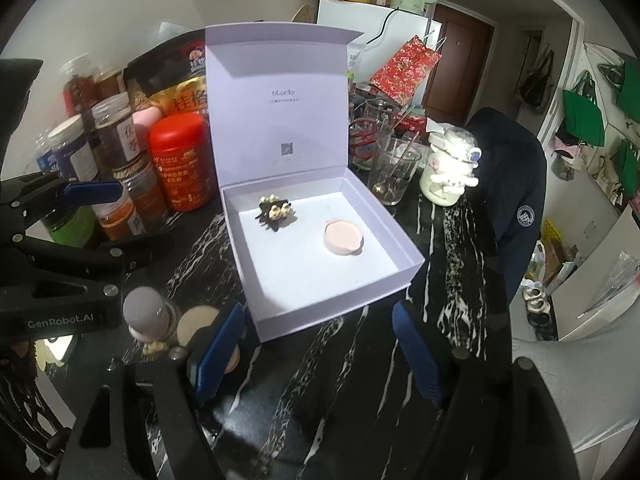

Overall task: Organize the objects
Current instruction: 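Withdraw both tools from the box toward the remaining jars, then grasp the white-lidded jar with the left tool while the right tool grasps the cream jar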

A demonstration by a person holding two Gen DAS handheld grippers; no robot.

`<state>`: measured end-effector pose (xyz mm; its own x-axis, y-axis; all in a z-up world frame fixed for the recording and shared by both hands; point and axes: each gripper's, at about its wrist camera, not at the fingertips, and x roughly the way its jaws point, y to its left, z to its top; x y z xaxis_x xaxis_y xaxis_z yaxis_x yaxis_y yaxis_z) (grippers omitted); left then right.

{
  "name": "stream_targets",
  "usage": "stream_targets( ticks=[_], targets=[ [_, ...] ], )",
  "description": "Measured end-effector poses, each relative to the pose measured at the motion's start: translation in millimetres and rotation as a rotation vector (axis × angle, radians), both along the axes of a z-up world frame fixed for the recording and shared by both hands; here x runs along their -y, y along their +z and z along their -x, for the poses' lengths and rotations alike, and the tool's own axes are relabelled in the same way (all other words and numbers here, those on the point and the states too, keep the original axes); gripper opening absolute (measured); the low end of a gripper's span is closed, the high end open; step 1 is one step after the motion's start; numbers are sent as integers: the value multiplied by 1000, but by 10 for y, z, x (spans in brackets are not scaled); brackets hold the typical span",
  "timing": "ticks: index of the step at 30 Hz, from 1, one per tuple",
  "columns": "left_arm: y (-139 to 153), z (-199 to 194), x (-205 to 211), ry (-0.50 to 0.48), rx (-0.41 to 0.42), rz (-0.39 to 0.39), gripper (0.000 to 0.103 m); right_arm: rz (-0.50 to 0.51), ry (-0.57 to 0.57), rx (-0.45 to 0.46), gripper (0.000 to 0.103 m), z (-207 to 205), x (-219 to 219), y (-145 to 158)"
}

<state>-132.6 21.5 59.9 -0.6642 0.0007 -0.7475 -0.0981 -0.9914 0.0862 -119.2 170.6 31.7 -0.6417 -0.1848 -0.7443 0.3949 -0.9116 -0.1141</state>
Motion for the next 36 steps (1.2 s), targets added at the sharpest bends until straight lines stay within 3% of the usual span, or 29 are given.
stream_targets(
  ticks=[9,36],
  targets=[
    [-245,-328,-33,-18,0,57,75,-4,2,15,78,-244,59,-178],
    [-793,-682,258,21,63,23,75,77,82,94,78,-454,291,-734]
  ],
)
